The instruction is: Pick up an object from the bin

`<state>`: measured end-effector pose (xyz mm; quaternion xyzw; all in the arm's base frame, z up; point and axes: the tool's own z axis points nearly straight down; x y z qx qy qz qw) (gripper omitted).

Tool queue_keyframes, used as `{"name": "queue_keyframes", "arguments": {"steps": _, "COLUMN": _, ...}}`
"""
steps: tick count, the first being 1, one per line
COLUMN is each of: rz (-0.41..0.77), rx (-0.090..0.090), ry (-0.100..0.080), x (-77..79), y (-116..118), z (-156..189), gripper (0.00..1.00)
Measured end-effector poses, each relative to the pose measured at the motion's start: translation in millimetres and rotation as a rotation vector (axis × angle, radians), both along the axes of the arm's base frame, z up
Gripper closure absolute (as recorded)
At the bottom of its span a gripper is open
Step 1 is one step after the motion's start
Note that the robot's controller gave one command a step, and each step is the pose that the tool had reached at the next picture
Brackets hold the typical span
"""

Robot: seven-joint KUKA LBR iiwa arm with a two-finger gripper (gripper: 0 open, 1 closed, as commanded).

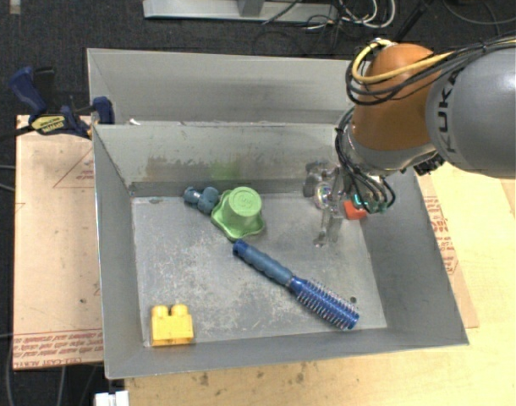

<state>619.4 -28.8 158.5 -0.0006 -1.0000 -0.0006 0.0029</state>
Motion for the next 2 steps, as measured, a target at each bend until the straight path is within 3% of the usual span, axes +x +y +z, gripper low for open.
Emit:
{"name": "queue_keyframes", "arguments": {"steps": 1, "rz": -0.239, "rx": 0.001, "ry": -0.006, "x": -55.9, "y": 23.7, "z": -87.9, "gripper": 0.00}}
{"name": "queue_keyframes", "arguments": {"steps": 2, "rz": -0.350, "rx": 0.001, "ry": -0.005, "x": -94.4, "y": 78.6, "z": -58.0, "gripper": 0.00}}
